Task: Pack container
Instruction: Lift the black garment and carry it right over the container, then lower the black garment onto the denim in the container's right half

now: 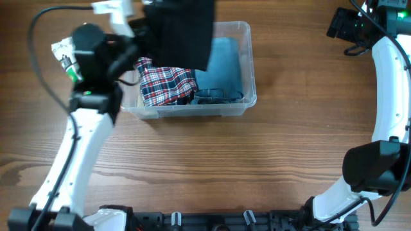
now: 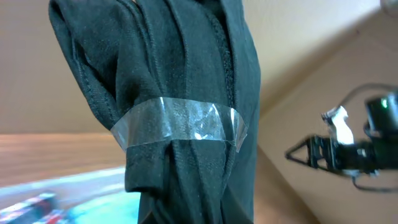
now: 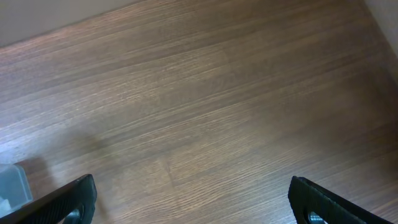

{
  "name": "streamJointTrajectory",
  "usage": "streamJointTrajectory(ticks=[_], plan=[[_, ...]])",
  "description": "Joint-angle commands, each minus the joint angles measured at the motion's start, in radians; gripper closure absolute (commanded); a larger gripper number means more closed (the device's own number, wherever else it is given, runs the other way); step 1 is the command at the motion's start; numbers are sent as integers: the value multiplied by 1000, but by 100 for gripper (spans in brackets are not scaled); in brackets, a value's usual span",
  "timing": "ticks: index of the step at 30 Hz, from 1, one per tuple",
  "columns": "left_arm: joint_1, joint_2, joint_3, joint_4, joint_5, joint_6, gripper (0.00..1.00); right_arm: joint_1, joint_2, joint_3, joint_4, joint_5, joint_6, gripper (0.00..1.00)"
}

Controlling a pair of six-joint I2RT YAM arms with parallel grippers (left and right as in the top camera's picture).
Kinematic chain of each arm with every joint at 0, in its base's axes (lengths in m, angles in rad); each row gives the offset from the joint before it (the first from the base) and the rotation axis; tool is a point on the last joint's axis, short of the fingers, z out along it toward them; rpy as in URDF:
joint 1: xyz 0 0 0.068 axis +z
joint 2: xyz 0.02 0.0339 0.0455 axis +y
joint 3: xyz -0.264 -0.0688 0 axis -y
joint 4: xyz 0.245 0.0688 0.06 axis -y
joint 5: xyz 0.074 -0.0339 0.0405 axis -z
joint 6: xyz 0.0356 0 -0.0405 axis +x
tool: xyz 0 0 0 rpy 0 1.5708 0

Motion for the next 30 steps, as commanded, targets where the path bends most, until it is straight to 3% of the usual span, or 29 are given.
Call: streamJointTrajectory(ticks=[1,11,24,30], plan=[[-83,107,23,31,-48,-35,96,2,8,-1,3,18,-4,0],[-148,217,23,-39,-183,-293,96,2,8,-1,3,18,-4,0],[-200,241,22,-102,-238,-500,96,2,8,-1,3,18,-4,0],[-200,253,22,-154,-238,-505,96,2,8,-1,3,18,-4,0]])
